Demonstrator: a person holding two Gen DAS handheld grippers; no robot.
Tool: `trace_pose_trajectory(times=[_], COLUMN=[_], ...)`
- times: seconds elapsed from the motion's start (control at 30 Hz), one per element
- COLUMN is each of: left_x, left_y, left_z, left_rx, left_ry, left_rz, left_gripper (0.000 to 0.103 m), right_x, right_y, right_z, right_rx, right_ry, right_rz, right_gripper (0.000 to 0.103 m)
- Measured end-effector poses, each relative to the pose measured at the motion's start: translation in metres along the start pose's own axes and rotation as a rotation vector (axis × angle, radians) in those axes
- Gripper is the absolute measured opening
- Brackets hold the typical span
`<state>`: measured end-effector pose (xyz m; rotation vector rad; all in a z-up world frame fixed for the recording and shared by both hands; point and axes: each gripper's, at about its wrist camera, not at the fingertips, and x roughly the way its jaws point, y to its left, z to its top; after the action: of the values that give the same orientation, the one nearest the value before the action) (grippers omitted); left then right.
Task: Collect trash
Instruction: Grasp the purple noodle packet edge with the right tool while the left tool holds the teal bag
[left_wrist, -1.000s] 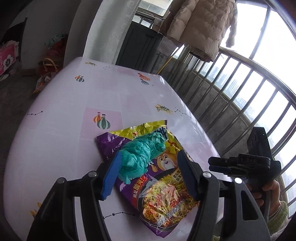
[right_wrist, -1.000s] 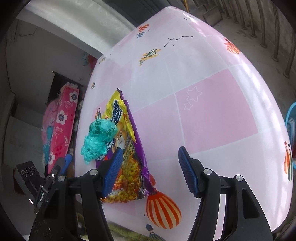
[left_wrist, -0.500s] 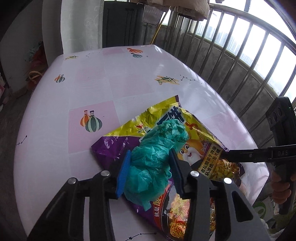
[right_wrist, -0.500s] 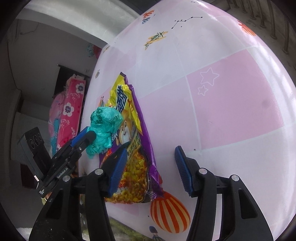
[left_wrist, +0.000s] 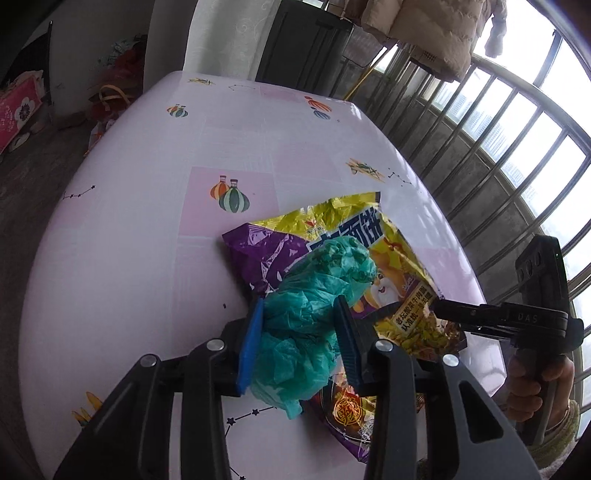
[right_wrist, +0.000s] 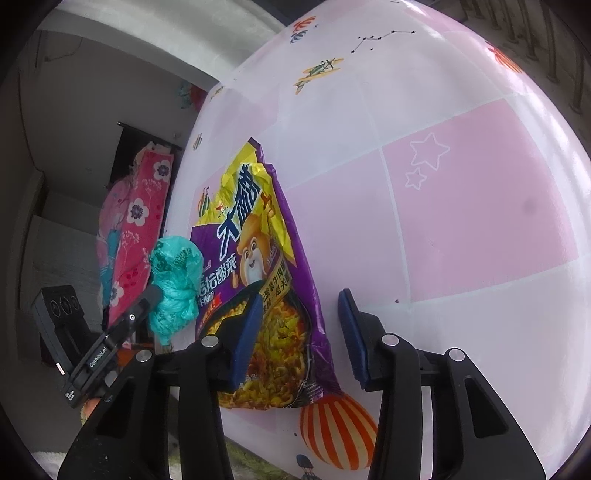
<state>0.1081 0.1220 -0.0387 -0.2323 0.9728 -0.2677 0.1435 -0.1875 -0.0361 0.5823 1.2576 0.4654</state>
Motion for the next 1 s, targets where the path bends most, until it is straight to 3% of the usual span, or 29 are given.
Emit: trace_pose_trajectory(times=[0.23,0.7,0.87,1.0], left_x=[0.0009,0.0011,0.0011,0.0017], left_y=[-0.0119,-0.0094,-0.0078,-0.0064], left_z=[-0.0114,-0.0101,-0.0111,-0.0107], left_rx=[0.061,0.082,0.083,0.081], left_ry=[-0.073,-0.076,-0.08,-0.081], left_rz=[0.039,0.029,0.019,0.011], left_gripper=[0.038,0.038,0.038,0.038], right_x=[0.0059,0.0031,0.0012,0.0079], right_y=[0.004,0.0044,0.005,0.0017], right_z=[0.001,0.0016,0.0007,0.0001], right_rx=[0.008,0.005,-0.006,0.012], right_ry=[0.055,0.065,0.091,0.112], right_rz=[0.033,0.021,0.086,0.065], right_gripper=[0.041,0.028,0.028,0.028])
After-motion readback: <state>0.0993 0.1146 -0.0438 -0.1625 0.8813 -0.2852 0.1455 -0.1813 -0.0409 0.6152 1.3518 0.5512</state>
